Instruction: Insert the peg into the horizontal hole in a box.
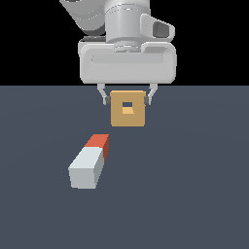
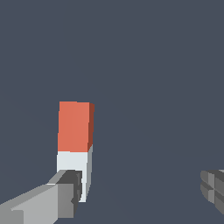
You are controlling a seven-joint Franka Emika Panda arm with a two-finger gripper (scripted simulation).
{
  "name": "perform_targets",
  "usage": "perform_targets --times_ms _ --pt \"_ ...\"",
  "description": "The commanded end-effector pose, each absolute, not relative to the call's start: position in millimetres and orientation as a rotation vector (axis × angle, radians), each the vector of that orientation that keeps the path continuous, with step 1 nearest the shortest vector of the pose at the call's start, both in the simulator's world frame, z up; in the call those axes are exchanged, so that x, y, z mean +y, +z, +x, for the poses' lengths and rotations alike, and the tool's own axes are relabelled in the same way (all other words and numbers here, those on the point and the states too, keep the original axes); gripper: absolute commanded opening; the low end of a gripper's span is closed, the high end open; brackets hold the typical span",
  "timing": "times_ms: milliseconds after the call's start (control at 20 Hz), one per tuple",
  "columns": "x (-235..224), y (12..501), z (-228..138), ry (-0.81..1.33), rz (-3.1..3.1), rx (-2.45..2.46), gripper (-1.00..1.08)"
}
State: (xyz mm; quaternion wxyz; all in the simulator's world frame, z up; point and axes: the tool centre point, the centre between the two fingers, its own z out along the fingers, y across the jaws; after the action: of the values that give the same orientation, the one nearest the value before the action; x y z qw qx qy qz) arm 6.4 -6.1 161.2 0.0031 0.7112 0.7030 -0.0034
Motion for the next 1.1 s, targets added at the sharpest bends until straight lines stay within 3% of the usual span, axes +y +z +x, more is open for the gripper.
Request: perform_targets --times_ms 0,500,1050 --pt "-6 161 6 -0.011 2.23 2.204 1.0" --pt "-18 146 -9 -0.009 2.239 2.196 1.0" --pt "-56 98 -60 -0.003 2.27 2.169 1.0"
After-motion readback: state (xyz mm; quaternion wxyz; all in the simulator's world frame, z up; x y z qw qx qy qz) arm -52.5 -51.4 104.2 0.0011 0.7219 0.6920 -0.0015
